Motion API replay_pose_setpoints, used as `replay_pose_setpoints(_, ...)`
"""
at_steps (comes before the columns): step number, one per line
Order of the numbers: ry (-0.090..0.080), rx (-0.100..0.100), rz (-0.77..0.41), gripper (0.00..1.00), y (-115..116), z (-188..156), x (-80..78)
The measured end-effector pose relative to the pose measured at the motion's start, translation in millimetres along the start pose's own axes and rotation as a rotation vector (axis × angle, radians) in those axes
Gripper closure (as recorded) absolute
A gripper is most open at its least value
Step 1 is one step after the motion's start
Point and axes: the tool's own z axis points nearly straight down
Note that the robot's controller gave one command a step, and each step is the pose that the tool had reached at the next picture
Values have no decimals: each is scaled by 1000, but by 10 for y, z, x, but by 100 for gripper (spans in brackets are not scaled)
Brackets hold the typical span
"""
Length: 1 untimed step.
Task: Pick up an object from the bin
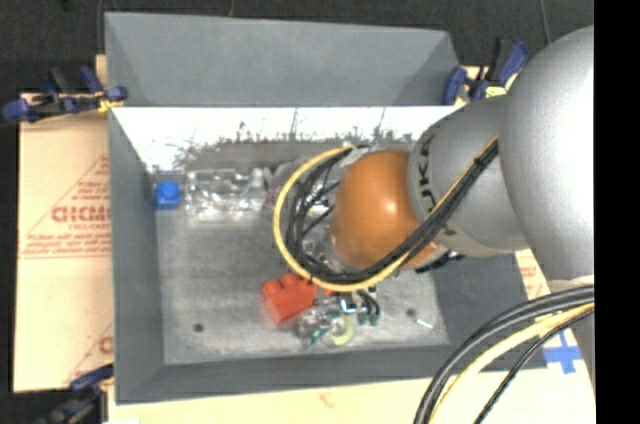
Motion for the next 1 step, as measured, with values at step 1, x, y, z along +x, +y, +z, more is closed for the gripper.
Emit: replay_pose_setpoints(1,7,-1,0,100,6,-26,-1)
